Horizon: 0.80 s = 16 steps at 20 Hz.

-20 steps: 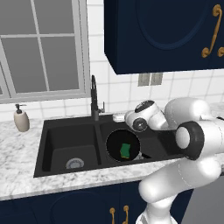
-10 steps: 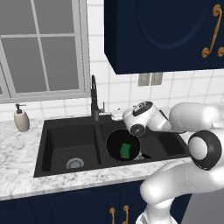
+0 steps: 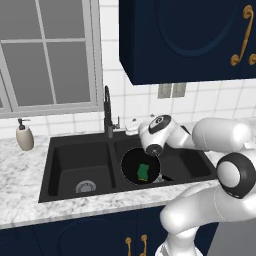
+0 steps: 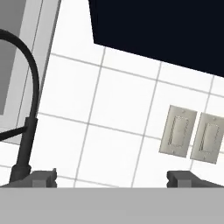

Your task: Pick the pan and sponge and place them into the sink. Then turn on the water.

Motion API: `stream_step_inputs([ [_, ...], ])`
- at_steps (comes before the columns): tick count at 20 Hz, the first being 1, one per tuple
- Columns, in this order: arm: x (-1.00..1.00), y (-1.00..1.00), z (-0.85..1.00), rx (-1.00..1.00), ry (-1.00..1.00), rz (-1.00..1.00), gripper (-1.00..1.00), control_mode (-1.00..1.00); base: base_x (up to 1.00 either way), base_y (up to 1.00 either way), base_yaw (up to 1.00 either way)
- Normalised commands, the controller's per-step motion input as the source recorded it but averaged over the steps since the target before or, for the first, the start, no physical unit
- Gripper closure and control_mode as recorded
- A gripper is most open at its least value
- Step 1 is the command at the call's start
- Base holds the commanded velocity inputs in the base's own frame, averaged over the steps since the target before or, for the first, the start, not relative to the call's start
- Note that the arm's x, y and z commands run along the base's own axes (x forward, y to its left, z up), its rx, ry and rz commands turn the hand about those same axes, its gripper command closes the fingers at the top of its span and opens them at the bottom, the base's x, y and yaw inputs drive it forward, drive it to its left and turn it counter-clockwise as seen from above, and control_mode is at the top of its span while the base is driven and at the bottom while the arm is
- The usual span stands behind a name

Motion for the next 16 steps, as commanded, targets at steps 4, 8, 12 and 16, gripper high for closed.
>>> stream_step_inputs([
  [4, 0.0, 0.07, 0.0, 0.0, -0.16, 0.0, -1.0, -1.0, 0.0, 0.0, 0.0],
  [8, 0.0, 0.0, -0.01, 0.0, -0.18, 0.0, -1.0, -1.0, 0.0, 0.0, 0.0],
  [12, 0.0, 0.04, 0.0, 0.0, -0.11, 0.0, -1.0, -1.0, 0.0, 0.0, 0.0],
  [16, 0.01, 0.0, -0.11, 0.0, -0.05, 0.0, -1.0, -1.0, 0.0, 0.0, 0.0],
])
